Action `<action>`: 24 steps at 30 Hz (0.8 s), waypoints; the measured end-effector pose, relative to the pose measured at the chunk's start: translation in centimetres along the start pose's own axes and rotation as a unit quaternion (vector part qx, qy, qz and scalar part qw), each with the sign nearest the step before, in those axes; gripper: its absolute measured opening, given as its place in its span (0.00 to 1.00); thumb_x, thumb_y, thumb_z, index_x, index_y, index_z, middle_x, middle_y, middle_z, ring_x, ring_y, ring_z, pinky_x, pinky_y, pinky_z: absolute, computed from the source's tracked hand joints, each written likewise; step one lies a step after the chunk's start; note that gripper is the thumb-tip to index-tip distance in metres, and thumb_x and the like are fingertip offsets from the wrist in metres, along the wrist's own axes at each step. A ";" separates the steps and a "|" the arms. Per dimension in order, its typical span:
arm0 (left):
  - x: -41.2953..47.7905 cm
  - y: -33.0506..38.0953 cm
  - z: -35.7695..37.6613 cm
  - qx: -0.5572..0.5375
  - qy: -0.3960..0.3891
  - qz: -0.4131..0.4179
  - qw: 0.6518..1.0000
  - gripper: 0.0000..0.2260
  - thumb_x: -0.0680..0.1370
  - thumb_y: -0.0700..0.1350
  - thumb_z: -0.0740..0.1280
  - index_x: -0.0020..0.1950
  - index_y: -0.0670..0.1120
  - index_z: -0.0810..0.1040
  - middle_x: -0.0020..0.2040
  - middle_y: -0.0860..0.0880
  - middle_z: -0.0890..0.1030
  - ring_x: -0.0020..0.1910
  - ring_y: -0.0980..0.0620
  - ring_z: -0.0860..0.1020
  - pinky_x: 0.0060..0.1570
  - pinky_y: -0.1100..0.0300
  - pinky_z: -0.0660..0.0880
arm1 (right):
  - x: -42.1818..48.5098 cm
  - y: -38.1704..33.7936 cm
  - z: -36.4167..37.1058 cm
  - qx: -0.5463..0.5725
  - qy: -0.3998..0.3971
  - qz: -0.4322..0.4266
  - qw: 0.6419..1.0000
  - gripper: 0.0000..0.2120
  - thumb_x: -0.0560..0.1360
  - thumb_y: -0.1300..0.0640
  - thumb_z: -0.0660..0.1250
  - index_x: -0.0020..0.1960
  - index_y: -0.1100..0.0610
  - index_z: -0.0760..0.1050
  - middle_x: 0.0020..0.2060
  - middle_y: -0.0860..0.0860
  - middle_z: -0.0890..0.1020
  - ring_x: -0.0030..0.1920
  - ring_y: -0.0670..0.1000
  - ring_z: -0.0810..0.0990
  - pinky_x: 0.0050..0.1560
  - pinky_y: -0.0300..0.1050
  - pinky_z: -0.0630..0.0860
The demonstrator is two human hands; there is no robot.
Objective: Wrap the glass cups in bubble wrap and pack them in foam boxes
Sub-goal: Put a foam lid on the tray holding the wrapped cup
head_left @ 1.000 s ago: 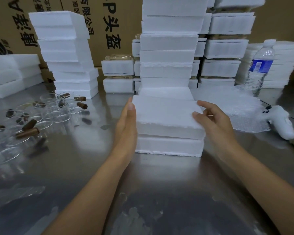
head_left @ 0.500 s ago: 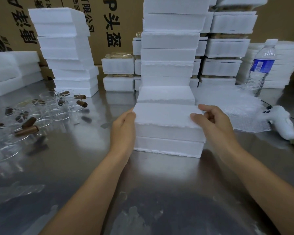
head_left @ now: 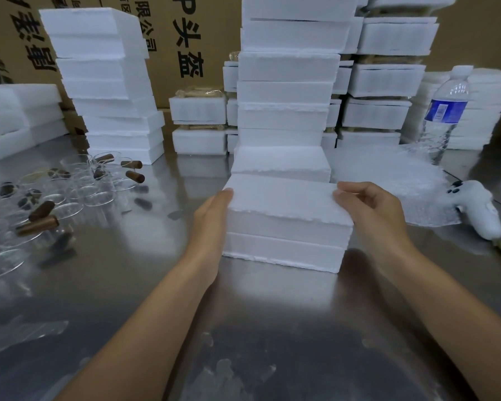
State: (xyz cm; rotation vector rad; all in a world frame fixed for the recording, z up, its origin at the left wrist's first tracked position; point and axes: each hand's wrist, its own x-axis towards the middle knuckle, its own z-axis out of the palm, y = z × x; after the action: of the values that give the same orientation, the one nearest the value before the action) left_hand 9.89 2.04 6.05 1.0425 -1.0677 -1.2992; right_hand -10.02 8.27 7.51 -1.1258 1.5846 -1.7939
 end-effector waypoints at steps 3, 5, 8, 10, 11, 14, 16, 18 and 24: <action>0.4 0.0 0.0 0.003 -0.001 0.000 1.000 0.11 0.77 0.49 0.65 0.36 0.50 0.80 0.31 0.59 0.82 0.30 0.62 0.80 0.40 0.59 0.73 | -0.2 0.1 0.2 -0.012 -0.013 0.004 1.000 0.04 0.73 0.55 0.69 0.46 0.47 0.77 0.42 0.55 0.77 0.41 0.50 0.76 0.45 0.43 0.71; 0.7 0.1 -0.2 0.006 -0.002 -0.007 1.000 0.12 0.76 0.49 0.66 0.34 0.50 0.81 0.31 0.57 0.82 0.30 0.59 0.80 0.40 0.59 0.74 | -0.2 0.0 0.2 -0.009 -0.023 0.009 1.000 0.04 0.74 0.54 0.69 0.47 0.47 0.75 0.41 0.55 0.76 0.41 0.52 0.75 0.45 0.45 0.71; 0.9 0.3 -0.3 0.011 -0.002 -0.011 1.000 0.12 0.76 0.48 0.66 0.33 0.49 0.81 0.31 0.56 0.82 0.32 0.56 0.80 0.41 0.58 0.73 | -0.2 0.0 0.3 0.001 -0.026 0.023 0.999 0.08 0.74 0.52 0.68 0.52 0.46 0.73 0.40 0.52 0.76 0.40 0.50 0.76 0.45 0.43 0.71; 0.9 0.4 -0.2 0.009 0.001 -0.013 1.000 0.11 0.76 0.48 0.66 0.34 0.49 0.80 0.30 0.56 0.82 0.33 0.56 0.80 0.41 0.58 0.73 | -0.2 0.0 0.4 0.003 -0.023 0.042 0.999 0.12 0.75 0.51 0.67 0.58 0.46 0.71 0.41 0.48 0.77 0.41 0.47 0.77 0.45 0.40 0.72; 0.9 0.4 -0.1 0.007 0.003 -0.012 1.000 0.11 0.76 0.48 0.65 0.35 0.49 0.80 0.30 0.57 0.82 0.33 0.56 0.79 0.40 0.59 0.73 | -0.2 0.0 0.4 0.005 -0.024 0.053 0.998 0.13 0.75 0.50 0.66 0.59 0.47 0.71 0.43 0.47 0.78 0.42 0.46 0.78 0.47 0.41 0.73; 0.8 0.3 0.1 0.004 0.005 -0.006 1.000 0.10 0.77 0.48 0.64 0.37 0.49 0.78 0.27 0.59 0.80 0.31 0.58 0.79 0.36 0.63 0.73 | -0.3 0.1 0.4 0.003 -0.039 0.072 0.997 0.06 0.76 0.50 0.65 0.52 0.48 0.76 0.45 0.47 0.81 0.42 0.44 0.80 0.49 0.42 0.75; 0.5 0.2 0.3 0.003 0.007 0.004 1.000 0.10 0.78 0.48 0.63 0.37 0.49 0.76 0.24 0.61 0.78 0.25 0.64 0.76 0.28 0.70 0.72 | -0.4 0.1 0.4 0.001 -0.044 0.072 0.996 0.04 0.76 0.51 0.64 0.48 0.48 0.77 0.43 0.46 0.81 0.39 0.42 0.80 0.45 0.40 0.74; 0.3 0.2 0.5 0.001 0.009 0.012 1.000 0.10 0.78 0.48 0.63 0.37 0.49 0.75 0.23 0.62 0.77 0.22 0.66 0.74 0.22 0.74 0.68 | -0.5 0.1 0.3 -0.004 -0.049 0.070 0.996 0.04 0.76 0.51 0.64 0.48 0.48 0.77 0.43 0.46 0.81 0.39 0.42 0.79 0.43 0.40 0.72; 0.0 0.3 0.6 0.009 0.017 0.014 1.000 0.09 0.79 0.49 0.61 0.41 0.50 0.77 0.34 0.57 0.81 0.36 0.59 0.79 0.34 0.65 0.73 | -0.6 0.0 0.2 -0.012 -0.046 0.067 0.997 0.03 0.76 0.50 0.63 0.46 0.47 0.76 0.42 0.45 0.80 0.33 0.35 0.78 0.39 0.35 0.70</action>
State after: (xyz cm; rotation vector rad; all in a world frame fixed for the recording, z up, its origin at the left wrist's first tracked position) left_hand 9.36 2.00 6.49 1.0562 -1.0675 -1.2464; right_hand -9.51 8.68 7.34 -1.0701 1.5916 -1.6172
